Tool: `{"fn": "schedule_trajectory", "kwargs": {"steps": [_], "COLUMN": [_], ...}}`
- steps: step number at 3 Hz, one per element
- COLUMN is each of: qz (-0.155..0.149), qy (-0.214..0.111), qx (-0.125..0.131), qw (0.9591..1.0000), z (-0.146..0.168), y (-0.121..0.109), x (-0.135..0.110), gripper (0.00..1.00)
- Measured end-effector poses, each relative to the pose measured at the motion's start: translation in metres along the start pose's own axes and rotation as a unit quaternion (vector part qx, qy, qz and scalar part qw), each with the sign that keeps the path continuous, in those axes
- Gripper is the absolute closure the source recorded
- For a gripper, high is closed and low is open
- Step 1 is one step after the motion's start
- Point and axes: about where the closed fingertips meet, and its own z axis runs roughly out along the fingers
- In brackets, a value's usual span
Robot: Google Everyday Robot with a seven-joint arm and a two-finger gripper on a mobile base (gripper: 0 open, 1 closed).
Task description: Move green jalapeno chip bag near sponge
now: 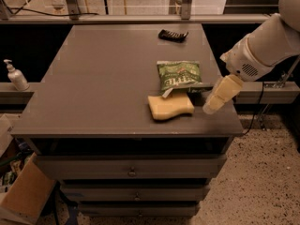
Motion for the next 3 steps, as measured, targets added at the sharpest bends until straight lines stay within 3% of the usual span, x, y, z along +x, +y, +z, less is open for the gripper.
{"fn": "schedule_trajectory", "kwargs": {"steps": [1,3], "qz": [-0.008,0.024], "qy": [0.006,0.031], "qx": [0.007,0.072], "qw": [0.9999,0.9967], "z": [-0.002,-0.067], "y": [-0.004,-0.019], "x": [0.001,0.056], "gripper": [0.00,0.00]}}
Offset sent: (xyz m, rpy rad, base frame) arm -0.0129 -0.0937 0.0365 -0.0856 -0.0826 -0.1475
